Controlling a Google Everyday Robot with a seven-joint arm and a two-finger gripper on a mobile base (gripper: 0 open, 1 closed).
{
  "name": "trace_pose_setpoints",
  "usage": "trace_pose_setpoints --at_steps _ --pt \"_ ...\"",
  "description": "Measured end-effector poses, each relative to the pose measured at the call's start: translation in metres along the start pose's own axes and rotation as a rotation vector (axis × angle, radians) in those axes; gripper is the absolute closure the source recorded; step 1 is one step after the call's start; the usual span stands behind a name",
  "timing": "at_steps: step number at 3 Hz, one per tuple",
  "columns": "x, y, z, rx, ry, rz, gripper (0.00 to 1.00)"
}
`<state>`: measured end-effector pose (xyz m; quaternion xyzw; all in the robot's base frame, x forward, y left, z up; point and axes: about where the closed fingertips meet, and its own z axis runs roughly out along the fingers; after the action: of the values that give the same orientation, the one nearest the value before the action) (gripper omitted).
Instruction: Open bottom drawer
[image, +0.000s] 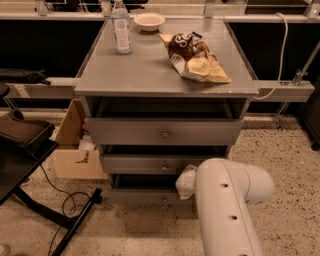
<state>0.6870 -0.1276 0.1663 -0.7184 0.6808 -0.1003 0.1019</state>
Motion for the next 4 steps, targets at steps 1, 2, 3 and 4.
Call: trace_pose_setpoints --at_steps 1,2,3,4 --pt "0.017 0.008 -0.013 -0.024 0.02 0.015 1.0" --pt "0.014 0.009 -0.012 -0.027 0.023 0.017 1.0" --pt "0.015 0.011 -0.013 -0.032 0.027 0.02 1.0" --pt "0.02 0.018 -0.02 -0.051 0.033 0.029 1.0"
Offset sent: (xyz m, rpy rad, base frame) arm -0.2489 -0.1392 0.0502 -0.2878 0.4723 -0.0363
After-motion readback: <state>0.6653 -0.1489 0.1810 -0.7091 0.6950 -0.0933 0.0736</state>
